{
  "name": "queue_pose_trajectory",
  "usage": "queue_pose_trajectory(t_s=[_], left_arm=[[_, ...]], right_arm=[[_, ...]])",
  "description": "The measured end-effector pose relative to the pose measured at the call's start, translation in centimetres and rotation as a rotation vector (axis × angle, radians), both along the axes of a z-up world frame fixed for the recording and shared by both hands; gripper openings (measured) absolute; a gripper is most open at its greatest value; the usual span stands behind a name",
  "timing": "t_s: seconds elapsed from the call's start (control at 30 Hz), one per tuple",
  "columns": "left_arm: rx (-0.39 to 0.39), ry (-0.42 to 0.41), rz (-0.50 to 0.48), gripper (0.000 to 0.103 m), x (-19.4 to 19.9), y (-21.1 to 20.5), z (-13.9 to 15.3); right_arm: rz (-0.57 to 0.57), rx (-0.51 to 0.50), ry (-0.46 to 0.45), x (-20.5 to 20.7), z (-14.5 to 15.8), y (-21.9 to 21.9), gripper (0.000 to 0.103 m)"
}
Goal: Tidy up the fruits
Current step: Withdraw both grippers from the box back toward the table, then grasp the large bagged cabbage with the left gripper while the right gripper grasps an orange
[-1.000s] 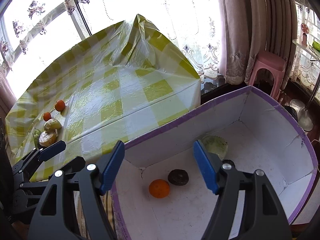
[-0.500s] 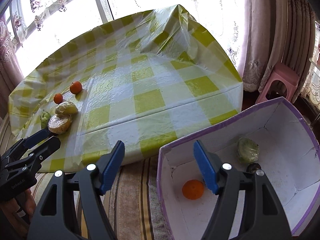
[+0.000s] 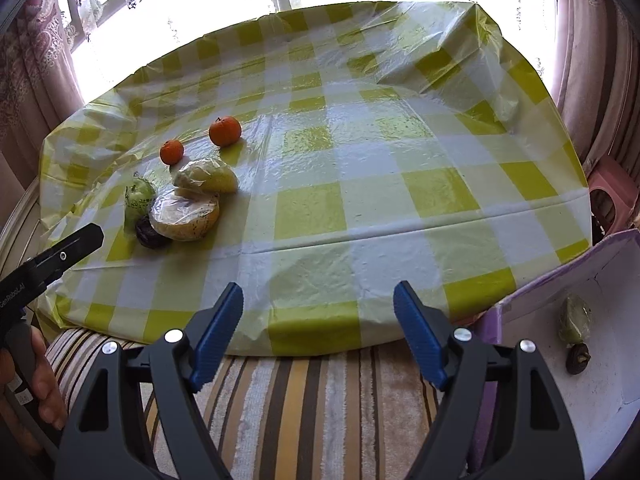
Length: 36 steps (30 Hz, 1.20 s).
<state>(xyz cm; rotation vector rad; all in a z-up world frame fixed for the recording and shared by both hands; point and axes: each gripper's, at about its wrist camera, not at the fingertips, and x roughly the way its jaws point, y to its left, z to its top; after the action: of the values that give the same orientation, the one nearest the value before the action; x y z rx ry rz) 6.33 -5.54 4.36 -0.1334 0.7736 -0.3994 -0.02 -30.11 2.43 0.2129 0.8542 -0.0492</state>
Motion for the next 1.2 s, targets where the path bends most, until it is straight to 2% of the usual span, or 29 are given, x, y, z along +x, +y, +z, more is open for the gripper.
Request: queue_pose_trajectory(t_s=[0.27, 0.33, 0.47, 0.6, 0.93, 1.0, 1.2], left_arm=[[-0.144, 0.106, 0.032, 0.074, 3.5, 2.2, -1.4], [-0.181, 0.127, 0.033, 0.078, 4.4, 2.3, -1.7], [-0.216, 0.156, 0.055, 0.085, 5.9, 2.5, -2.4], [-0.249, 0.184, 0.057, 0.085, 7.1, 2.5, -3.2], [-0.241, 0.188, 0.03, 0.082, 8.9, 1.3, -3.9], [-0.232, 0.187, 0.026, 0.073, 9.0, 1.0, -4.0], [-0.199, 0.171, 0.042, 0.061, 9.2, 1.0, -4.0]], right_arm=[[0.04, -0.004, -0.005, 2.4, 0.1, 2.1, 0.078], [0.047, -0.002, -0.011, 3.1, 0.3, 2.6, 0.079], [0.059, -0.007, -0.03, 4.6, 0.9, 3.3, 0.082], [0.07, -0.022, -0.054, 6.5, 1.7, 3.9, 0.086], [0.116, -0.078, -0.085, 13.7, 4.2, 4.8, 0.093], [0.137, -0.098, -0.074, 15.5, 4.3, 5.4, 0.093], [0.196, -0.155, -0.045, 20.5, 3.9, 7.1, 0.094]])
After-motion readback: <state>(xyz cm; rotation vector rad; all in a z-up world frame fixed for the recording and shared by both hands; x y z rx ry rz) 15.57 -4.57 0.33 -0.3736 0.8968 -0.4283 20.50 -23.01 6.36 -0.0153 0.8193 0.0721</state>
